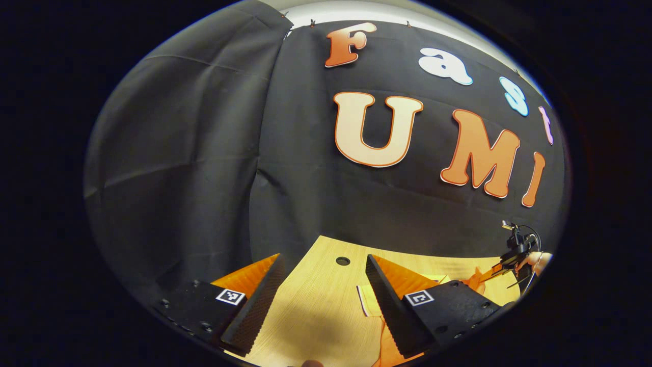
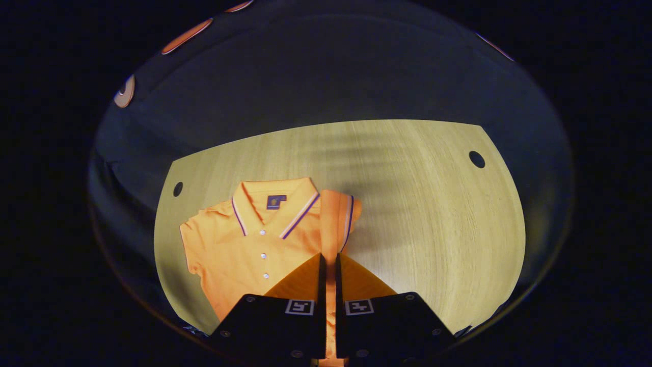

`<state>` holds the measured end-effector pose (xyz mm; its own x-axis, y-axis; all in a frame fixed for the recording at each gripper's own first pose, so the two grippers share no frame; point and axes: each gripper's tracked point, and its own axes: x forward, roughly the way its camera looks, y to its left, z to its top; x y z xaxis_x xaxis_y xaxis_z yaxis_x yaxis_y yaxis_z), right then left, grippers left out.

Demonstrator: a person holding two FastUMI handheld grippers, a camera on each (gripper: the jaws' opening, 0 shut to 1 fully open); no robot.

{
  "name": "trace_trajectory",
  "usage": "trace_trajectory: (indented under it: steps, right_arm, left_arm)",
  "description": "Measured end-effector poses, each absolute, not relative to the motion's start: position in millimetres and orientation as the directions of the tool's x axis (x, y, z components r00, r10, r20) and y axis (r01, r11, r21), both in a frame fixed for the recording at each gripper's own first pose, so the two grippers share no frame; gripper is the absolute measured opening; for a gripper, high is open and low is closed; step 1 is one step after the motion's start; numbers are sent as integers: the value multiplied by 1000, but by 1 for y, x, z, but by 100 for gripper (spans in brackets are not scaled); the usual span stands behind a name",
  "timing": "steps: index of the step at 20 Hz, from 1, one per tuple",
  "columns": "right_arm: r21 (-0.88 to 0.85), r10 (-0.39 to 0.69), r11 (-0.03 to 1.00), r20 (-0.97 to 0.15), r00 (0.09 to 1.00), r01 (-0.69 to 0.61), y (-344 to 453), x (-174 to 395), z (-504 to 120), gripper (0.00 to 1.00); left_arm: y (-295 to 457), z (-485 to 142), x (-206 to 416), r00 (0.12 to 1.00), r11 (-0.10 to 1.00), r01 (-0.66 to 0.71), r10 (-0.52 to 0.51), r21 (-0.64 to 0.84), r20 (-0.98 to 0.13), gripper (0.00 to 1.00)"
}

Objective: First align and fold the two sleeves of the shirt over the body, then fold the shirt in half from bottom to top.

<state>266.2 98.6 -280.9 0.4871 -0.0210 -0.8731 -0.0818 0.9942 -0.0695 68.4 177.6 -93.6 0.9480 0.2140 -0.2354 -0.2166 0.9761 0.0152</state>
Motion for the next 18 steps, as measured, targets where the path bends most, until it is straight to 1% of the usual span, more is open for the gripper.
trace_trajectory:
  steps: [4, 7, 8, 11, 13, 14, 15, 16, 17, 18]
  right_arm:
    - [-126, -32, 979, -872, 489, -160, 128, 260, -288, 8]
    - [-48, 47, 980, -889, 456, -195, 167, 249, -299, 8]
    - [-36, 58, 979, -891, 451, -199, 174, 249, -303, 8]
    - [-44, 48, 979, -897, 439, -197, 185, 248, -318, 8]
    - [-9, 78, 980, -900, 428, -199, 198, 243, -323, 10]
    - [24, 110, 979, -898, 426, -202, 208, 243, -322, 14]
    - [53, 135, 978, -897, 420, -202, 216, 241, -324, 30]
    - [73, 154, 977, -895, 419, -202, 223, 240, -323, 36]
    - [84, 165, 975, -892, 422, -204, 227, 238, -321, 47]
    - [82, 166, 975, -889, 426, -208, 229, 237, -321, 51]
  left_arm:
    - [188, -93, 67, 952, 980, -199, 198, 20, -235, 98]
    - [200, -99, 64, 949, 980, -198, 196, 17, -247, 98]
    - [204, -101, 64, 947, 980, -199, 196, 16, -256, 98]
    - [215, -105, 60, 941, 978, -208, 206, 20, -267, 98]
    - [219, -102, 59, 944, 979, -202, 199, 18, -264, 98]
    - [220, -101, 59, 945, 980, -200, 198, 20, -262, 98]
    - [222, -100, 58, 945, 980, -200, 199, 24, -259, 98]
    - [223, -99, 58, 945, 980, -199, 199, 26, -259, 98]
    - [224, -99, 56, 945, 980, -199, 198, 24, -259, 98]
    - [223, -100, 57, 946, 981, -195, 193, 19, -262, 98]
